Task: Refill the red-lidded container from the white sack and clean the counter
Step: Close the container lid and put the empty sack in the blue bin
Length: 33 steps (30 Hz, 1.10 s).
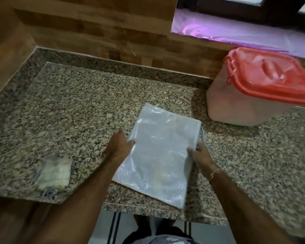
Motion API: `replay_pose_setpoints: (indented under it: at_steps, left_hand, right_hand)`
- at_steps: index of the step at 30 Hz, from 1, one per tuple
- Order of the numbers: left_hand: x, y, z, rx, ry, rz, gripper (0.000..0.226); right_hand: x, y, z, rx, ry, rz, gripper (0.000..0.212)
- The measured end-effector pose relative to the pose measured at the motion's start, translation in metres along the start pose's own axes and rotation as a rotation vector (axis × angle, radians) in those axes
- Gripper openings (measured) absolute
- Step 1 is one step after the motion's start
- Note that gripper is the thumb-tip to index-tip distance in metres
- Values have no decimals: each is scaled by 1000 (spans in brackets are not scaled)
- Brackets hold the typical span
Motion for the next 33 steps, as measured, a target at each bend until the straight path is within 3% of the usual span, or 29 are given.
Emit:
replay_pose_setpoints:
  at_steps: [3,6,10,15,19,23,28,29,31,33]
  left_hand:
    - [-7,8,0,101,-73,15,48]
    - [-10,17,-8,213,-128,-10,50]
    - [-12,9,-17,469,-223,18,28]
    - [-30,-60,20,739,-50,213,25]
    - [-24,-106,42,809,116,343,34]
    - [6,-90,25,599,106,326,44]
    - [49,-21,-44,303,-150,-98,55]
    - [55,-16,-52,194,-148,-95,58]
    - [54,-16,-50,-72,-70,101,71]
    - [45,-14,-28,-217,144,277,82]
  right_hand:
    - [1,-5,5,99,9,9,27]
    - [1,-11,19,270,54,111,21]
    - [13,-18,1,36,98,16,12]
    - [39,-25,-88,-296,-74,-132,22]
    - [52,-27,-132,-320,-219,-216,44]
    - [48,-16,-111,-235,-203,-222,38]
    - [26,-4,-36,62,-76,-248,33]
    - [23,-4,-22,122,-46,-228,32]
    - [21,-4,-5,214,-39,-144,35]
    - [21,-3,2,274,-85,-65,42]
Point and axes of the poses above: each hand's wrist, its own x-axis away from the middle knuckle, its own y-axis out of the palm, z = x × y, the point moved 4 cm from there along -x, towards the middle knuckle, and after that the axes turned 14 degrees about y, right-handed, at the moved point
